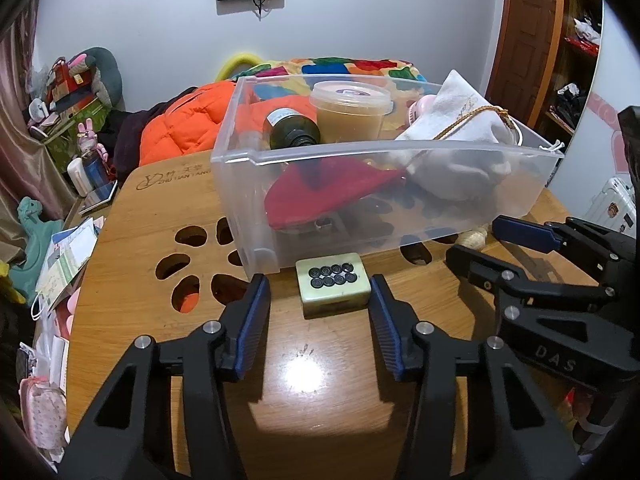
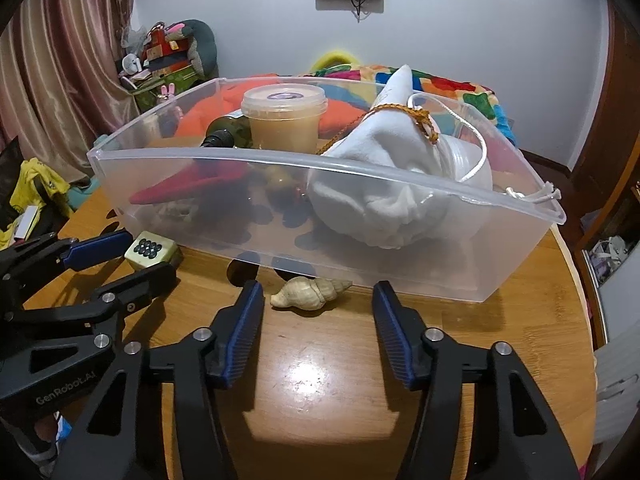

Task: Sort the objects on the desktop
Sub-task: 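Grasp the beige seashell with the right gripper while the left grasps the dotted cream tile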

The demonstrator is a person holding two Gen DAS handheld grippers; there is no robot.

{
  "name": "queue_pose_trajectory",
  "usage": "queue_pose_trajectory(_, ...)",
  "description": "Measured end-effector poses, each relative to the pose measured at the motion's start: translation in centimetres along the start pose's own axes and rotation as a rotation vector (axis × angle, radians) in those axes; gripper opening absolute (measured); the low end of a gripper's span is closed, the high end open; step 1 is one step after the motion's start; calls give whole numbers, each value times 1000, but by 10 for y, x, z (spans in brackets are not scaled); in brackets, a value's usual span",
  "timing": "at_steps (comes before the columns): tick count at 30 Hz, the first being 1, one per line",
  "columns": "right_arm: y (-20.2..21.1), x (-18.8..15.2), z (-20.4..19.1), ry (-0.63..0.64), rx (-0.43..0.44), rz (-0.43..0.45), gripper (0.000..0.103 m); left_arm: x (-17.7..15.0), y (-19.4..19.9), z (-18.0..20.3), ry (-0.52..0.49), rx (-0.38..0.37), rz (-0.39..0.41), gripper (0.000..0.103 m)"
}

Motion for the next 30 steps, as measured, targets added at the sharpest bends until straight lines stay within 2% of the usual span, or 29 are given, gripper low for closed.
queue_pose_trajectory(6,1,0,5,-9,-17,10,36,0,1,0,-11,4,10,39)
queue_pose_trajectory(9,2,-1,6,-8,-11,13,36,-1,2,0,-12,3,16,33)
queue_pose_trajectory(13,4,-2,5,-4,3,16,35,-1,3,1,-18,15,25,33)
queue_pose_trajectory(17,7,-3,4,-5,24,19,29,-2,4,1,-12,16,30,33)
queue_pose_trajectory(28,16,-9,7,-47,71,24,28,-6,14,7,1,-4,29,33)
queue_pose_trajectory(29,17,-10,7,-48,74,25,24,-6,15,8,4,-7,29,33)
queue_pose_trajectory(30,17,-8,4,-48,76,21,23,-6,16,7,6,-8,30,33)
Point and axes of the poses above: each gripper's, at about its wrist camera, not at the fingertips, and y roughly against the way its jaws point, z to its right, x to its top, the point moved 9 cm from there along -y, roughly the way its jaws point, and after that the axes turned 13 degrees about z, right-handed, at the moved point
